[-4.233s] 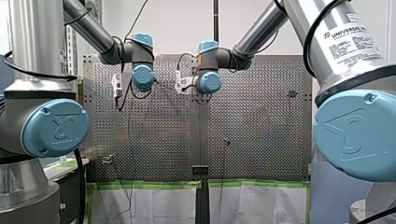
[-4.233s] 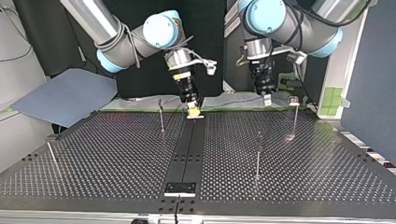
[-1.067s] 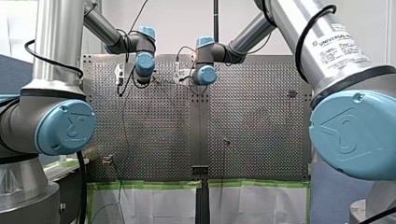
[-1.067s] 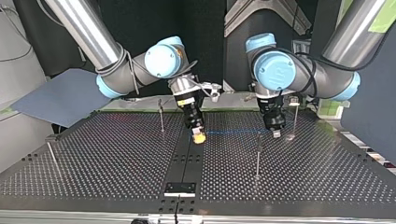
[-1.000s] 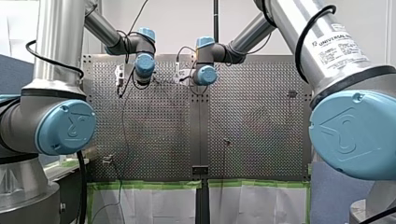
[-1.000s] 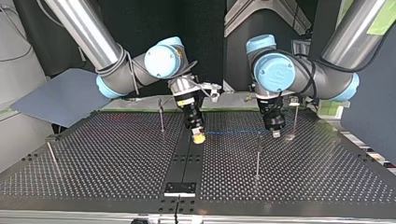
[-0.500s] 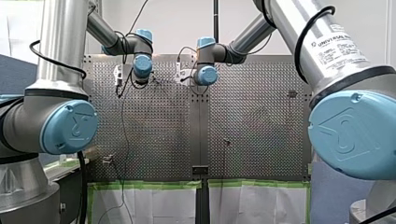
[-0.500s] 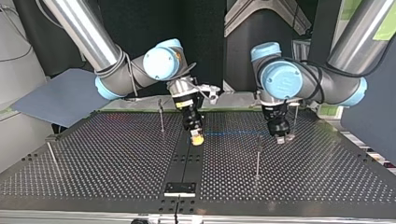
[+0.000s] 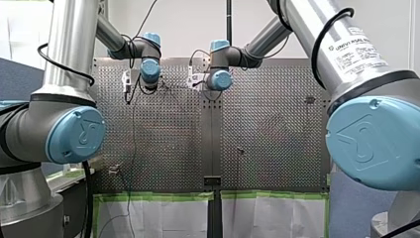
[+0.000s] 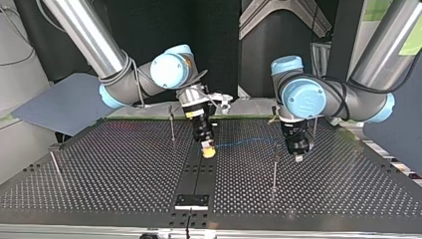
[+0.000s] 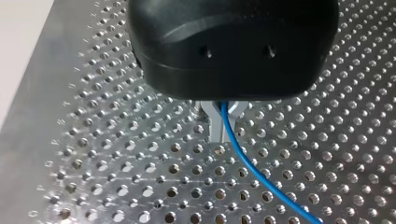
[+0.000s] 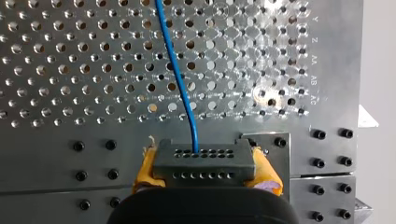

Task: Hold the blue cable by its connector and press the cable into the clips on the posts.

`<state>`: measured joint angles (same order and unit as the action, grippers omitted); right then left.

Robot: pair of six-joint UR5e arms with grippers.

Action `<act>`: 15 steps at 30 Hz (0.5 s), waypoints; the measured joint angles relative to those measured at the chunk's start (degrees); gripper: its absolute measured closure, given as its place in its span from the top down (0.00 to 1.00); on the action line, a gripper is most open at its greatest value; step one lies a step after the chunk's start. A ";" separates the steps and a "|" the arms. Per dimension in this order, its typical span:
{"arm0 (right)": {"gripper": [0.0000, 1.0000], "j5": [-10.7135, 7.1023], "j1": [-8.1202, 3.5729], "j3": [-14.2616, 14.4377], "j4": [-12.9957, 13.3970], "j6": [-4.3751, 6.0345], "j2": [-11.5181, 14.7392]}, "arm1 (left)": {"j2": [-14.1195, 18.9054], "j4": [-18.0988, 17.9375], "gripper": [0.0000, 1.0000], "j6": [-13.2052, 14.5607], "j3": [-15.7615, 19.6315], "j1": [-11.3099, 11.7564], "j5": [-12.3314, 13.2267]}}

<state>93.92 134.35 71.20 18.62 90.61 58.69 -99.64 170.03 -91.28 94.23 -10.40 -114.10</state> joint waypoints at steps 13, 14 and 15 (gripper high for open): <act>0.00 -0.97 -2.18 -3.27 -0.13 0.24 -3.78 | -2.52 -1.26 0.01 -1.27 -1.58 3.00 2.42; 0.00 -0.98 -2.37 -3.43 -0.13 0.25 -3.97 | -2.55 -1.31 0.01 -1.29 -1.71 3.14 2.78; 0.00 -1.00 -2.56 -3.59 -0.12 0.26 -4.14 | -2.57 -1.35 0.01 -1.31 -1.88 3.26 3.17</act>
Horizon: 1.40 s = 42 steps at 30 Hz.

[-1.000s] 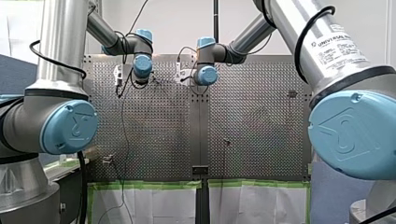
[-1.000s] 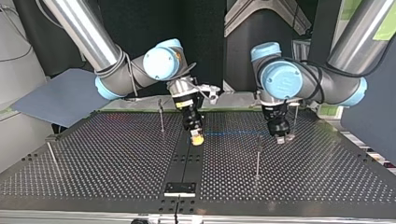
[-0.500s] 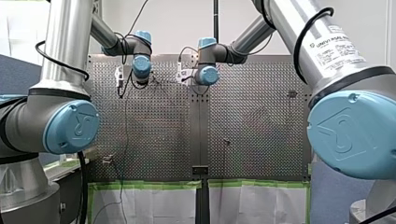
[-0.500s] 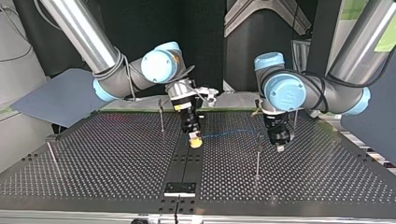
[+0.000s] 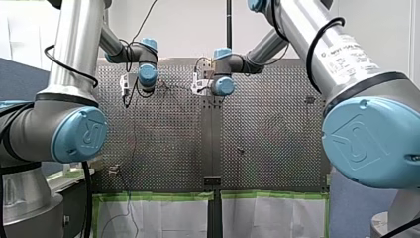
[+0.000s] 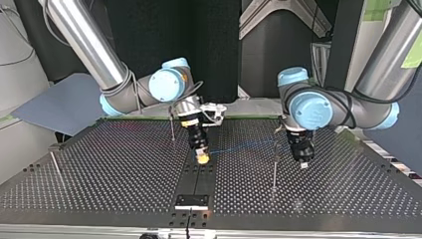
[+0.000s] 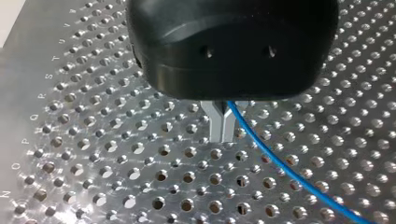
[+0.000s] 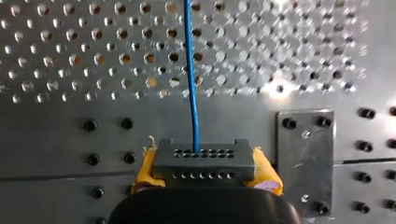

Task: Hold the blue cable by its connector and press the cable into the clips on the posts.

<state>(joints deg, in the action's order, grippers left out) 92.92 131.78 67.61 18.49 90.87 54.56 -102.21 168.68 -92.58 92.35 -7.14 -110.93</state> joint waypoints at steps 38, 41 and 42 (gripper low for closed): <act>0.00 -1.85 -3.08 -2.77 -0.91 -0.14 -0.72 | -3.90 1.05 0.79 5.15 -3.54 2.18 5.14; 0.00 -1.85 -3.04 -2.78 -0.97 -0.11 -0.72 | -3.90 1.55 1.00 5.51 -3.53 1.85 3.75; 0.00 -1.85 -3.03 -2.78 -1.00 -0.12 -0.72 | -3.90 1.91 1.00 5.48 -3.54 1.80 3.28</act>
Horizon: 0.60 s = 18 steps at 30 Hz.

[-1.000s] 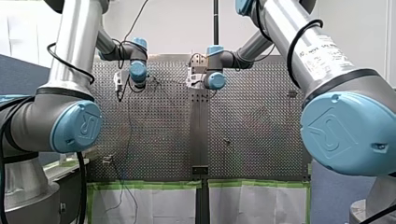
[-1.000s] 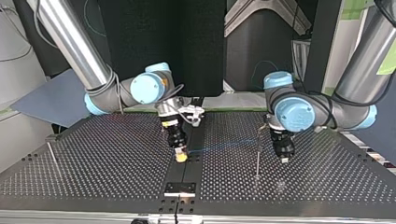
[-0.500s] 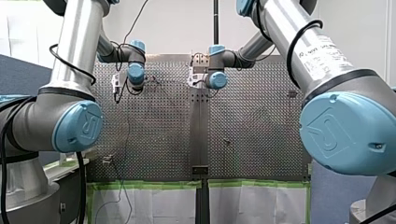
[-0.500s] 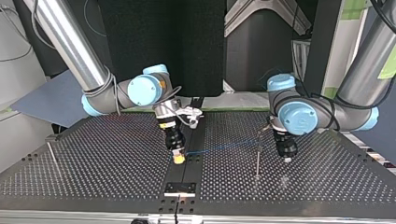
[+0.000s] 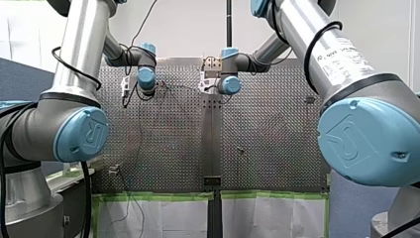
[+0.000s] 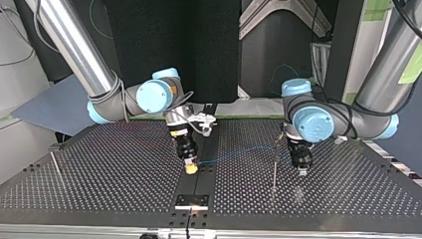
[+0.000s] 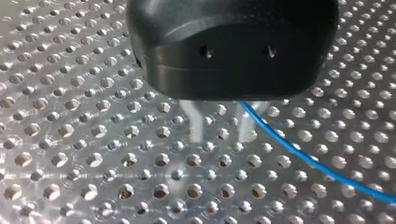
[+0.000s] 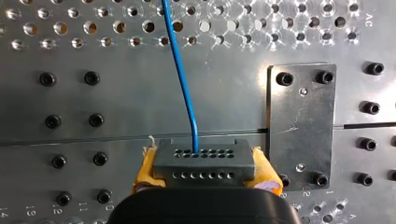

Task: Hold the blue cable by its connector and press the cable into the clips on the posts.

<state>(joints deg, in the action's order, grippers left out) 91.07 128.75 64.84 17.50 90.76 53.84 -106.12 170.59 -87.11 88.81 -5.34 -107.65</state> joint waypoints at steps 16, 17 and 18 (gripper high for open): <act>0.00 0.14 0.64 0.00 -0.80 -0.39 0.00 | 1.88 6.98 1.00 -3.80 0.34 -1.92 -3.93; 0.00 0.15 0.73 0.00 -0.88 -0.44 0.00 | 2.28 7.39 1.00 -4.23 0.53 -2.09 -3.90; 0.00 0.16 0.83 0.00 -0.96 -0.50 0.00 | 2.70 7.78 1.00 -4.67 0.77 -2.26 -3.89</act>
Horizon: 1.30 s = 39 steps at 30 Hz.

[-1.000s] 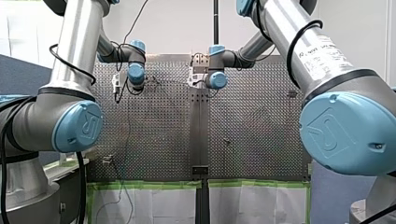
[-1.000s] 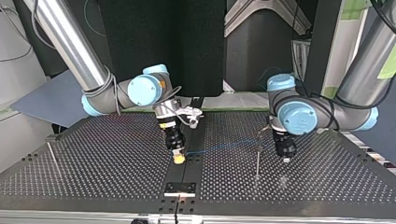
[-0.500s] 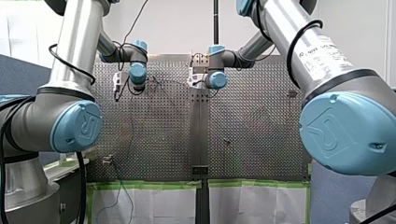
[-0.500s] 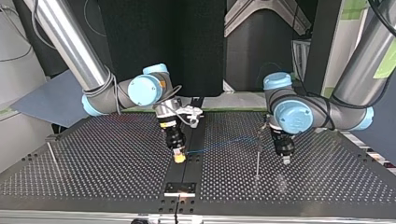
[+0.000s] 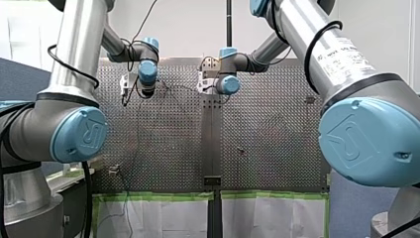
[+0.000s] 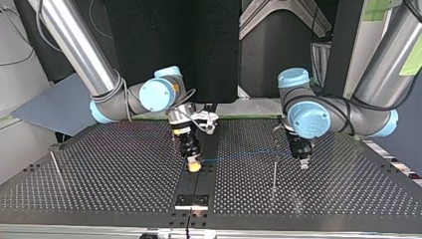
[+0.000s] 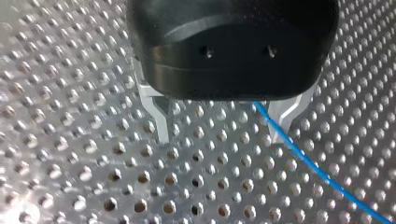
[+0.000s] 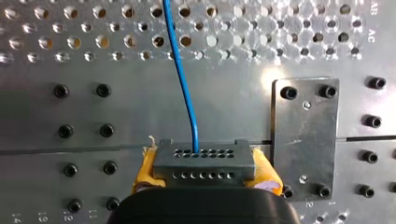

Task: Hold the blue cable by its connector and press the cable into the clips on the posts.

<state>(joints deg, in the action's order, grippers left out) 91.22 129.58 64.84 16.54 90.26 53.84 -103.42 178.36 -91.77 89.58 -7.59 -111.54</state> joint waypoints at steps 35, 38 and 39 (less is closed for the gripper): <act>0.00 0.13 1.50 0.00 -0.74 -0.10 0.00 | 15.06 3.77 1.00 -3.89 10.14 -5.57 6.60; 0.00 0.13 1.56 0.00 -0.78 -0.08 0.01 | 15.26 2.97 1.00 -3.86 10.14 -5.98 7.29; 0.00 0.13 1.57 0.00 -0.78 -0.09 0.00 | 15.27 2.79 1.00 -3.86 10.15 -6.07 7.37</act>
<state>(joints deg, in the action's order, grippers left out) 91.35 131.15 64.83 15.76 90.17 53.84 -88.15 181.15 -95.63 99.72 -13.66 -104.17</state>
